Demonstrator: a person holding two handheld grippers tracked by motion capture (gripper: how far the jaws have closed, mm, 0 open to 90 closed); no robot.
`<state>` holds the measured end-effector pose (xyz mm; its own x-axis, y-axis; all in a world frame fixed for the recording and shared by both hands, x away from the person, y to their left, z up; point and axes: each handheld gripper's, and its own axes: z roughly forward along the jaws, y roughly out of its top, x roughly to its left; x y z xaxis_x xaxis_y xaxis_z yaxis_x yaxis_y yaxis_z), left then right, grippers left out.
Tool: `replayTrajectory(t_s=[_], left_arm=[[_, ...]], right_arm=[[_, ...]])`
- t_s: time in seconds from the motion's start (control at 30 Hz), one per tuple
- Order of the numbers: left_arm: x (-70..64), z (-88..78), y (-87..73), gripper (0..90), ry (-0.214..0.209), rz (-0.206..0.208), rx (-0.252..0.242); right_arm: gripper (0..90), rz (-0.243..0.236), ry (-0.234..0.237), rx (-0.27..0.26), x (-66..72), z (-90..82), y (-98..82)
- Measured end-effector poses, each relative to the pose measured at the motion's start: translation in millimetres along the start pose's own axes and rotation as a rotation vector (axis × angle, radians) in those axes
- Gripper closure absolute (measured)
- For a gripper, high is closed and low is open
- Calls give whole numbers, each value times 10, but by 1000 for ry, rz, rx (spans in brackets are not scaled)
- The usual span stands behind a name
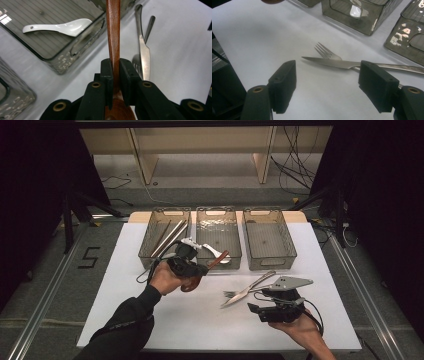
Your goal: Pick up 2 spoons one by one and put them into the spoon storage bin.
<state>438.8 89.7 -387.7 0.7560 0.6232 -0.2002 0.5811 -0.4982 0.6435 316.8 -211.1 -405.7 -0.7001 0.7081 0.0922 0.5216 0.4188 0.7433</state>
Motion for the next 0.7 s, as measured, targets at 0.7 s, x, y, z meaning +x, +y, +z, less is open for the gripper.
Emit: replayTrajectory(t_s=[0.7], left_arm=[[160, 8, 317, 812, 31, -24, -57]], right_arm=[[284, 4, 8, -17, -4, -4, 4]])
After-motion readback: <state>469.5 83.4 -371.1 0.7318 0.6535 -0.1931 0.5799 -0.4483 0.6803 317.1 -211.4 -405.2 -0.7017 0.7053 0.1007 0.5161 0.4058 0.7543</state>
